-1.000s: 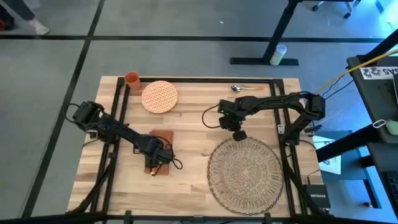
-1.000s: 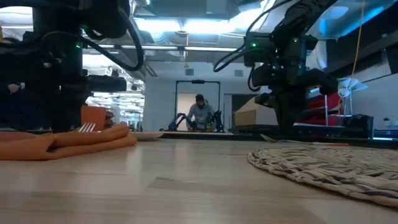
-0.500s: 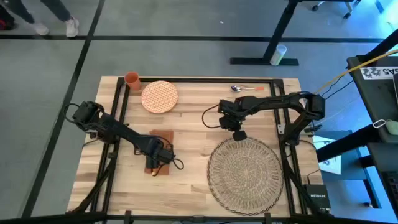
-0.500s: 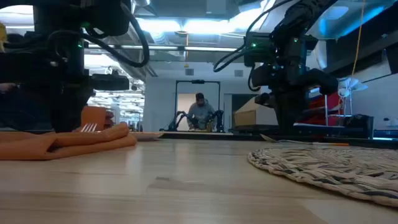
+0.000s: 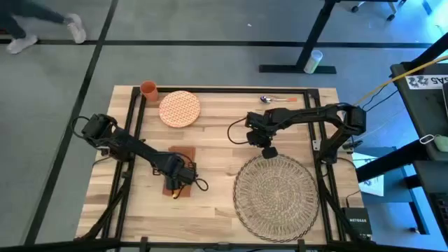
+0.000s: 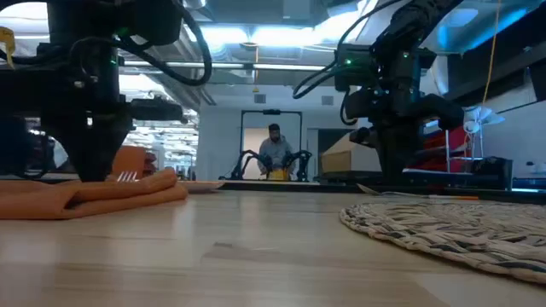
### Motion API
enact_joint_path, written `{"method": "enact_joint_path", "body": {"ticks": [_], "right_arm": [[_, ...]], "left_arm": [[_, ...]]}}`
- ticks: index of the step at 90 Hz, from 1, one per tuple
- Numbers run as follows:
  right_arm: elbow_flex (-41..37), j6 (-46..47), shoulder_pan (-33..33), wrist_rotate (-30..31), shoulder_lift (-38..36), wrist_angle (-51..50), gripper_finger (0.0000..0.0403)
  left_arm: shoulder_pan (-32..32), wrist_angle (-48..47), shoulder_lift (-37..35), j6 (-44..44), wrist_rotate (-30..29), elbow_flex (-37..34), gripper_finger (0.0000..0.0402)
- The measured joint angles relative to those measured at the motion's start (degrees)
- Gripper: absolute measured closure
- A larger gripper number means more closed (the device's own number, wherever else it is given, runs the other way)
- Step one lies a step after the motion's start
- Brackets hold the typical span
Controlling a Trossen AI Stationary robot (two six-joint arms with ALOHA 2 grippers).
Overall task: Set table place
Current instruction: Put the orange fork on top of the orange table napkin
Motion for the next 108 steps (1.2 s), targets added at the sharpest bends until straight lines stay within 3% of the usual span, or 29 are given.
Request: {"method": "enact_joint_path", "body": {"ticks": [43, 56, 73, 108], "right_arm": [[0.00, 0.00, -0.02, 0.00, 0.00, 0.02, 0.0397], [0.00, 0.00, -0.02, 0.00, 0.00, 0.03, 0.0397], [0.00, 0.00, -0.01, 0.00, 0.00, 0.03, 0.0397], [0.00, 0.00, -0.02, 0.00, 0.00, 0.03, 0.0397]], "left_arm": [[0.00, -0.63, 0.00, 1.79, -0.73, 0.00, 0.0401], [-0.33, 1.46, 0.00, -1.91, -4.34, 0.00, 0.0401], [-0.31, 3.39, 0.00, -3.97, -3.21, 0.00, 0.0399], [-0.35, 3.38, 0.00, -6.65, -1.84, 0.00, 0.0307]]}}
